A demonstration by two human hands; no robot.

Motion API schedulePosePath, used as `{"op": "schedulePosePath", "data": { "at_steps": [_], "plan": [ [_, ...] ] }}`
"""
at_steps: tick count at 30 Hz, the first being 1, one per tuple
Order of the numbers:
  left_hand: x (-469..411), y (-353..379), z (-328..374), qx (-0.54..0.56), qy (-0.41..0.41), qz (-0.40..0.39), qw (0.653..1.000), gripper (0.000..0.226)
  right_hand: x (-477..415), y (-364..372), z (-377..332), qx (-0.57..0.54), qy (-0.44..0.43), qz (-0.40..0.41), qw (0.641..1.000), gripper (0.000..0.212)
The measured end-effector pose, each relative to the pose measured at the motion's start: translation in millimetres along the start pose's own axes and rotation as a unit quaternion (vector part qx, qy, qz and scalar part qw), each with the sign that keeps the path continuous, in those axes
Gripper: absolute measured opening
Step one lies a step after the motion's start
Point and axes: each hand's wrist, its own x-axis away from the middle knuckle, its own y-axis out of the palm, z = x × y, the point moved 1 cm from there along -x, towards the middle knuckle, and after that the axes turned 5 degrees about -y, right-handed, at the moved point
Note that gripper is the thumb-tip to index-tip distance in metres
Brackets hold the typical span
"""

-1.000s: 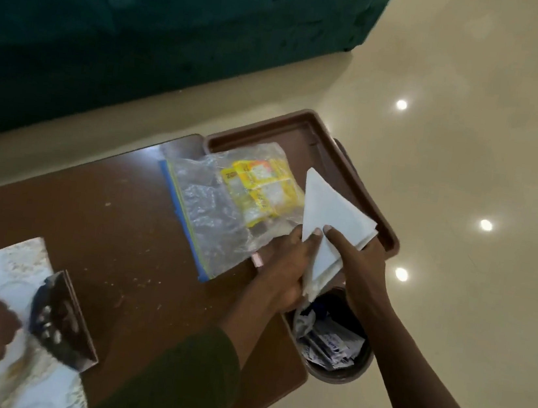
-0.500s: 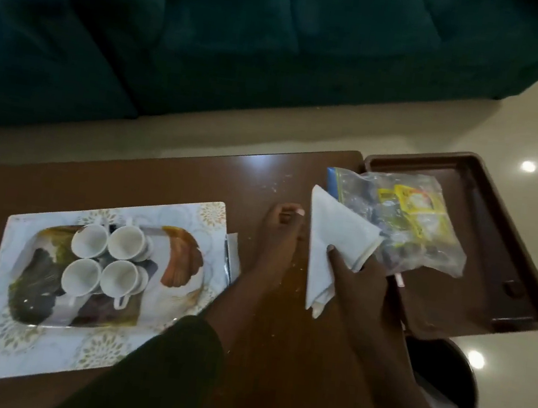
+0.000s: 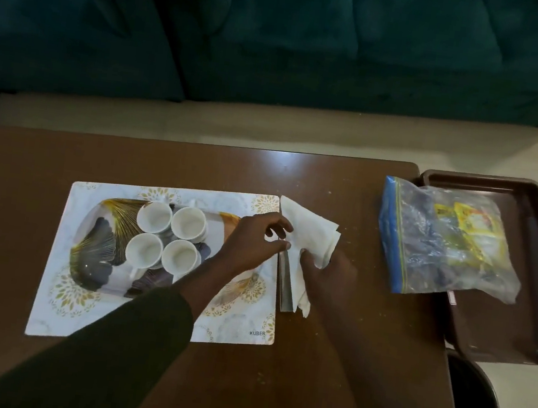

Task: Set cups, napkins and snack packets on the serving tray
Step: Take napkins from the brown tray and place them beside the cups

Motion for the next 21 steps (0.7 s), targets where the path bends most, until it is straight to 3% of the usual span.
{"op": "schedulePosePath", "data": {
  "at_steps": [7,14,17,21],
  "plan": [
    [-5.7,10.8,-7.2,-0.074,0.009,-0.010,0.997,0.030,1.6,11.0,8.2,0.037,-0.010,0.018,0.999,0.044],
    [-9.7,16.4,-12.9,-0.089,0.030,-0.021,0.995,0.021,9.8,18.9,16.3,0.094,-0.082,0.007,0.992,0.041],
    [-8.7,13.8,-15.3,-0.092,0.039,-0.005,0.995,0.014,10.4,20.9,19.8,0.090,-0.105,0.004,0.990,0.039],
    [-10.8,9.6,-17.4,-0.086,0.031,0.027,0.995,0.024,6.0,24.1,21.5,0.083,-0.129,-0.007,0.988,0.035]
  ]
}}
